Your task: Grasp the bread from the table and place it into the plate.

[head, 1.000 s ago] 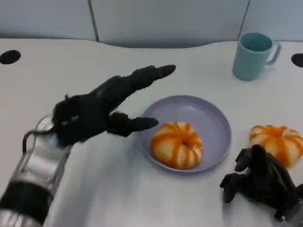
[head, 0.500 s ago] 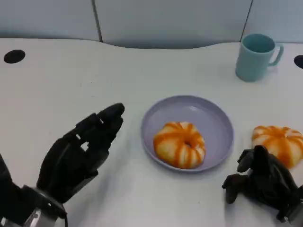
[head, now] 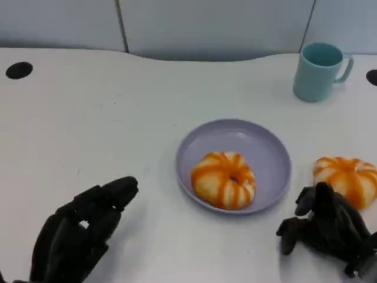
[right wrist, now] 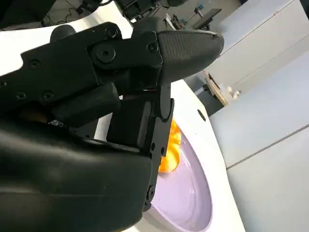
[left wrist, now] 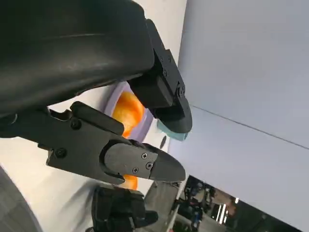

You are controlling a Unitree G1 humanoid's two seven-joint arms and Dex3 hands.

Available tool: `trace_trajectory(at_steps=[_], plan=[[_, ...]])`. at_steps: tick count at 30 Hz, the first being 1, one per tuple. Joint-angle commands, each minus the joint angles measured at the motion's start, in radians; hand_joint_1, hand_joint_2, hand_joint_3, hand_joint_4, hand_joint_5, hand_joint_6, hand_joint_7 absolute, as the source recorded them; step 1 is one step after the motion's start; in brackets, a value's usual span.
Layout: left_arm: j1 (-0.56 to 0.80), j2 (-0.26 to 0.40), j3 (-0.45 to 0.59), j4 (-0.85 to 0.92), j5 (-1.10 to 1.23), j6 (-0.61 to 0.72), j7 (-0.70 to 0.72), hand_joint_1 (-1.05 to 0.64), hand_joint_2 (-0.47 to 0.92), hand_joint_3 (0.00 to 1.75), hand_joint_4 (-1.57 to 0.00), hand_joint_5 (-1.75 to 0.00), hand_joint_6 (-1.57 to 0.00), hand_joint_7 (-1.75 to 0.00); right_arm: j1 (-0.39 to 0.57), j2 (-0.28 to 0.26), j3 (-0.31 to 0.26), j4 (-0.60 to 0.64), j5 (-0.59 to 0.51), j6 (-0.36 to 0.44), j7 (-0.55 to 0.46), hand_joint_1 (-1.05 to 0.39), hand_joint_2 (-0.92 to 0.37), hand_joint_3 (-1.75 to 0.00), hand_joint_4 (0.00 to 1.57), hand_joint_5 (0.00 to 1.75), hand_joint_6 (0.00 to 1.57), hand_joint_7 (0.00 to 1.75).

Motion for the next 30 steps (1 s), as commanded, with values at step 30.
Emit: trace_trajectory(at_steps=[30], plan=[[-0.002, -0.062, 0.056, 0.110, 0.056, -0.040, 0.031, -0.78, 0.92, 0.21, -0.64, -1.56, -0.65, -1.10, -0.050, -0.049, -0.048, 0.134, 0.005, -0.018, 0.067, -0.50, -0.92, -0.26, 1.57, 0.67, 1.57, 0.42]])
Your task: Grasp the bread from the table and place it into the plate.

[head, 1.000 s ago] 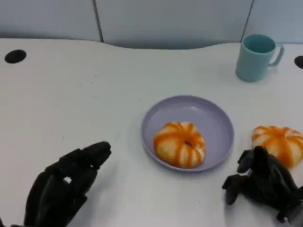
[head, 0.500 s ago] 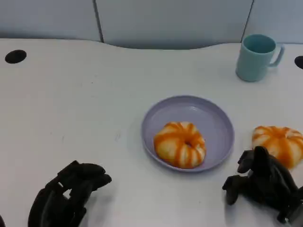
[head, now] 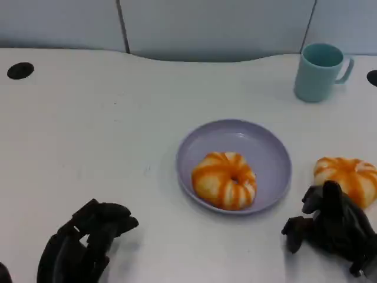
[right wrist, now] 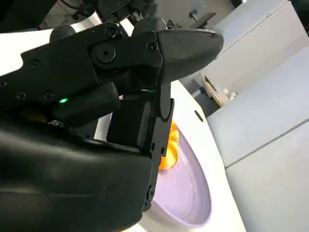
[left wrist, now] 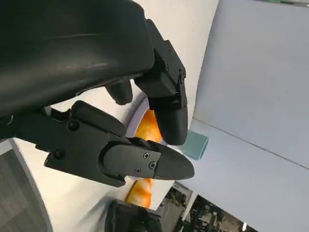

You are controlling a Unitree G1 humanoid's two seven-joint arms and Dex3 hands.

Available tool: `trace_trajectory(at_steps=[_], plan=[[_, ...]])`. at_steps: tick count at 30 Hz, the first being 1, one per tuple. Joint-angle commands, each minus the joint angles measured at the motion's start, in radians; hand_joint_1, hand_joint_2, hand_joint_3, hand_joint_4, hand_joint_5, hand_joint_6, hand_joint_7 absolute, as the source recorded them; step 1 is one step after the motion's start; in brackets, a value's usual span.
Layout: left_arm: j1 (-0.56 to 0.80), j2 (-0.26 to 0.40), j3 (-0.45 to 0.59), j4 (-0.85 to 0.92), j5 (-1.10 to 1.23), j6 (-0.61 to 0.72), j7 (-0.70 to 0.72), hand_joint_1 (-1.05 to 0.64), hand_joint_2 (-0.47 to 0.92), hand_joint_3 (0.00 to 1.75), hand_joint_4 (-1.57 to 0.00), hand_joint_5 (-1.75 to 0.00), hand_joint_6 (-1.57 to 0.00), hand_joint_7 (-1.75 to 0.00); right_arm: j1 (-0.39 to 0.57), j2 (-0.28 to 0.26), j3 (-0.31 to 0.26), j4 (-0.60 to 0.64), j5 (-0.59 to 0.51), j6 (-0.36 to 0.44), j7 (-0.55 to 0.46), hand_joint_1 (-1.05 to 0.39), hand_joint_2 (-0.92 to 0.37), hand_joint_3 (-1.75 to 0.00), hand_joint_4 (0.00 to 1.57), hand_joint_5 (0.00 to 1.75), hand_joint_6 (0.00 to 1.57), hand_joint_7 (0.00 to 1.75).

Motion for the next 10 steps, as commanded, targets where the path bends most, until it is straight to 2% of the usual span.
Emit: trace_trajectory(at_steps=[1, 6, 10], plan=[[-0.012, 0.004, 0.020, 0.007, -0.006, -0.007, 0.014, -0.78, 0.92, 0.21, -0.64, -1.55, -0.65, -1.10, -0.009, -0.027, -0.009, 0.039, -0.006, -0.008, 0.003, -0.50, -0.92, -0.26, 1.57, 0.67, 1.57, 0.43], [-0.014, 0.001, 0.026, 0.010, -0.005, -0.020, 0.004, -0.78, 0.92, 0.21, -0.64, -1.54, -0.65, -1.10, -0.013, -0.027, -0.013, 0.046, -0.004, 0.001, 0.001, -0.49, -0.92, -0.27, 1.57, 0.68, 1.57, 0.44], [-0.008, 0.001, 0.028, 0.003, -0.011, -0.019, -0.003, -0.77, 0.92, 0.24, -0.64, -1.53, -0.65, -1.10, -0.004, -0.026, -0.009, 0.039, -0.011, -0.028, 0.012, -0.51, -0.92, -0.26, 1.57, 0.67, 1.57, 0.44]])
